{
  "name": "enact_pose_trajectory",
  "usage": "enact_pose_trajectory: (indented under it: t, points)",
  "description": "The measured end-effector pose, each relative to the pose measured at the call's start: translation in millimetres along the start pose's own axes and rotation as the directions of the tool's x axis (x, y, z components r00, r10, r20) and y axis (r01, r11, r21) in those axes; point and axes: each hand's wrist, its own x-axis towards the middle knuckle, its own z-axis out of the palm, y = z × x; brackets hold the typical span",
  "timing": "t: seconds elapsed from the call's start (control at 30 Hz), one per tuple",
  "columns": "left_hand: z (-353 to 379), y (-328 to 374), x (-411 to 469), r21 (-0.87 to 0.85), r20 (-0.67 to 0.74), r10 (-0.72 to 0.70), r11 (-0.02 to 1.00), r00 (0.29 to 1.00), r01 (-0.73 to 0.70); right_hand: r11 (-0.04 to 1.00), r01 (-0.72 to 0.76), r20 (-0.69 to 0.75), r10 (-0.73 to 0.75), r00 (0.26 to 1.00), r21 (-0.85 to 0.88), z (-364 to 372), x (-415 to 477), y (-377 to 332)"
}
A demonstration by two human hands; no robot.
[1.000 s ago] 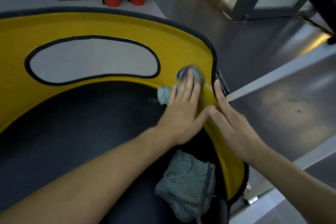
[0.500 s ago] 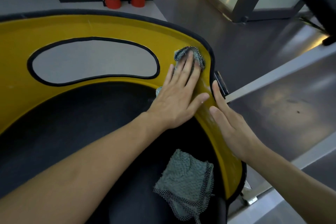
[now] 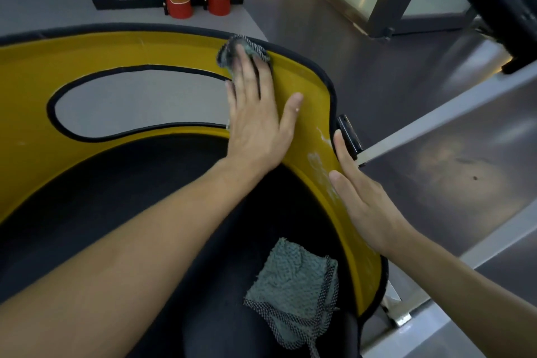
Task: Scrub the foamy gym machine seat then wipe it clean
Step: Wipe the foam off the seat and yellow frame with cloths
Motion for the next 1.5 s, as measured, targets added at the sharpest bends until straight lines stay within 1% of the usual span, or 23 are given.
enact_pose_trajectory:
  t: [0.07, 0.13, 0.2, 0.27, 0.3, 0.33, 0.4, 0.47, 0.53, 0.57, 0.63, 0.67, 0.73, 0.8, 0.83, 0.93, 1.07, 1.17, 1.2, 1.27, 1.33, 1.37, 1.5]
  points:
    - [7.0, 12.8, -16.0, -0.013, 0.097, 0.107, 0.994, 0.99, -0.106, 1.0, -0.001, -0.008, 0.001, 1.0, -0.002, 0.2, 0.1, 1.7]
    - [14.9, 19.8, -37.8, -0.021, 0.208, 0.286, 0.957, 0.935, -0.288, 1.0, 0.021, -0.017, -0.021, 1.0, 0.006, 2.6, 1.5, 2.7]
    - [14.4, 15.0, -41.1, -0.003, 0.266, 0.397, 0.911, 0.878, -0.411, 1.0, 0.022, -0.026, -0.022, 0.999, 0.014, 2.8, 2.5, 2.9]
    - [6.7, -0.1, -30.3, 0.125, 0.282, 0.46, 0.853, 0.842, -0.507, 1.0, -0.002, -0.025, 0.002, 1.0, 0.017, 2.4, 1.3, 2.4]
    - [4.3, -9.8, -23.9, 0.209, 0.27, 0.451, 0.835, 0.851, -0.509, 1.0, -0.008, -0.027, 0.009, 1.0, 0.016, 2.2, 0.9, 1.7]
    - [1.5, -18.3, -16.4, 0.255, 0.234, 0.399, 0.855, 0.887, -0.452, 1.0, -0.011, -0.026, 0.011, 1.0, 0.015, 1.9, 0.5, 1.2]
    - [-4.5, -31.0, -5.0, 0.23, 0.125, 0.205, 0.946, 0.971, -0.23, 1.0, -0.005, -0.014, 0.005, 1.0, 0.017, 1.4, -0.2, 1.3]
    - [-5.2, -32.5, -5.3, 0.141, 0.071, 0.079, 0.986, 0.994, -0.088, 1.0, 0.002, -0.007, -0.002, 1.0, 0.012, 1.4, 0.1, 2.8]
    - [-1.7, -20.0, -9.9, 0.079, 0.104, 0.098, 0.991, 0.99, -0.106, 1.0, 0.002, -0.017, -0.002, 1.0, 0.011, 1.4, 0.7, 3.6]
    - [1.8, -12.5, -15.5, 0.064, 0.14, 0.163, 0.983, 0.977, -0.174, 1.0, 0.002, -0.023, -0.002, 1.0, 0.016, 1.8, 0.9, 3.3]
    - [15.0, -2.0, -34.0, 0.047, 0.241, 0.318, 0.94, 0.917, -0.339, 1.0, 0.017, -0.033, -0.016, 0.999, 0.026, 1.8, 1.4, 3.0]
    - [21.0, -3.2, -45.1, 0.029, 0.291, 0.361, 0.922, 0.886, -0.385, 0.999, 0.031, -0.034, -0.03, 0.999, 0.032, 2.3, 1.7, 2.8]
    - [32.0, -16.8, -64.4, 0.007, 0.398, 0.401, 0.898, 0.825, -0.44, 0.998, 0.043, -0.034, -0.041, 0.999, 0.039, 2.8, 2.9, 4.2]
    - [39.2, -32.7, -82.1, 0.058, 0.521, 0.396, 0.868, 0.757, -0.494, 0.999, 0.034, -0.033, -0.033, 0.999, 0.039, 3.1, 2.6, 5.3]
    - [40.7, -37.6, -86.7, 0.083, 0.555, 0.38, 0.86, 0.74, -0.504, 0.999, 0.035, -0.036, -0.034, 0.999, 0.036, 3.0, 3.3, 5.5]
    - [41.1, -34.5, -83.5, 0.076, 0.547, 0.35, 0.884, 0.76, -0.462, 0.999, 0.034, -0.032, -0.033, 0.999, 0.03, 3.2, 3.9, 5.4]
    - [26.9, -15.7, -55.3, 0.012, 0.381, 0.302, 0.943, 0.874, -0.332, 0.999, 0.041, -0.043, -0.04, 0.998, 0.025, 2.6, 3.7, 6.7]
    - [17.1, -10.6, -42.1, 0.032, 0.286, 0.343, 0.93, 0.895, -0.367, 0.999, 0.022, -0.025, -0.021, 0.999, 0.028, 1.9, 3.3, 3.7]
    - [17.9, -11.5, -42.3, 0.037, 0.308, 0.331, 0.933, 0.892, -0.359, 0.999, 0.023, -0.025, -0.022, 0.999, 0.029, 1.5, 3.3, 2.9]
    - [25.5, -17.0, -49.2, 0.036, 0.45, 0.2, 0.97, 0.871, -0.241, 0.999, 0.032, -0.024, -0.031, 0.999, 0.034, 1.2, 3.5, 1.9]
    - [33.0, -21.9, -59.6, 0.056, 0.593, 0.042, 0.994, 0.804, -0.093, 0.999, 0.033, -0.021, -0.032, 0.999, 0.043, 1.6, 1.9, 2.8]
    - [35.7, -23.3, -63.2, 0.085, 0.618, -0.009, 0.995, 0.786, -0.055, 0.998, 0.039, -0.023, -0.038, 0.999, 0.042, 2.0, 2.0, 3.4]
    - [40.7, -12.5, -63.7, 0.204, 0.611, -0.127, 0.979, 0.781, 0.0, 0.998, 0.03, -0.015, -0.029, 0.999, 0.05, 1.8, 0.6, 3.3]
